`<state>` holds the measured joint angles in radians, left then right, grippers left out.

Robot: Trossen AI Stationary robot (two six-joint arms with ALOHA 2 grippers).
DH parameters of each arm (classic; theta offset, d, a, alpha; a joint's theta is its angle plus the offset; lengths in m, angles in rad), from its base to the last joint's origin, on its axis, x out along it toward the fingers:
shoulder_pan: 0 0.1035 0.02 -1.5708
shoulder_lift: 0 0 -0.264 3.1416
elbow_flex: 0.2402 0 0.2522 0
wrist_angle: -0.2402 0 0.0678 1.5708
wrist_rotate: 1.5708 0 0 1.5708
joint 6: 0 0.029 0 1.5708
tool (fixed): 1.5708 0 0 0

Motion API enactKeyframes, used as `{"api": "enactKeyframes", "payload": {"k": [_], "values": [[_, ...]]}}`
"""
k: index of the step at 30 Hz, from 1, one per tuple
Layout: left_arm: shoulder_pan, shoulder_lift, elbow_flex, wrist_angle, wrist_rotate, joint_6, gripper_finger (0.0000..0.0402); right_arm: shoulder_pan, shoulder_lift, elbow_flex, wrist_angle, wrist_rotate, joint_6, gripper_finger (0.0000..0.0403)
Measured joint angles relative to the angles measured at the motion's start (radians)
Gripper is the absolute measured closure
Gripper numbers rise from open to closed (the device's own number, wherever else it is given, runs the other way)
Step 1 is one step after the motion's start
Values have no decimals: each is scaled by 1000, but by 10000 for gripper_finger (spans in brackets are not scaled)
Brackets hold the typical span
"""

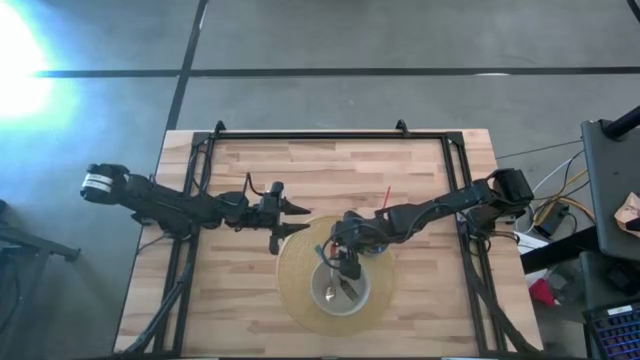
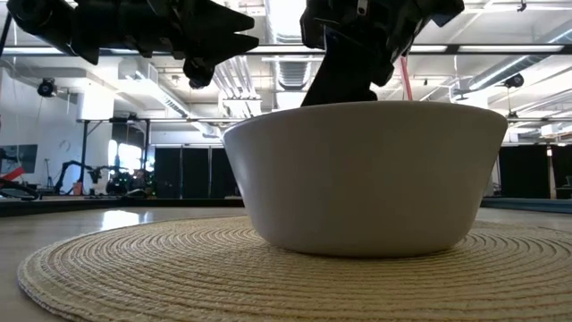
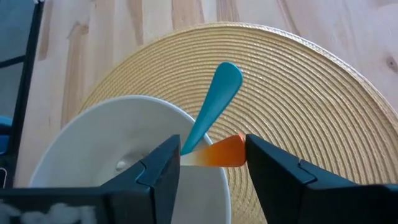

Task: Pick & Place Utensil
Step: Put the orange spoon into the white bowl on the brown mat, then return to Home Position

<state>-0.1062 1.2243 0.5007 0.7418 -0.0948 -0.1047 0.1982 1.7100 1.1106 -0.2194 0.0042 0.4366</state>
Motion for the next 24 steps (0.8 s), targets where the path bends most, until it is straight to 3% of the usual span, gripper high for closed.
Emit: {"api": "enactKeyframes", "payload": {"k": [12, 24], "values": [[0, 0, 0, 0, 0, 0, 232, 0, -2, 49, -89, 0, -3, 218], [0, 0, 0, 0, 0, 0, 232, 4, -37, 137, -220, -4, -52, 235]]}}
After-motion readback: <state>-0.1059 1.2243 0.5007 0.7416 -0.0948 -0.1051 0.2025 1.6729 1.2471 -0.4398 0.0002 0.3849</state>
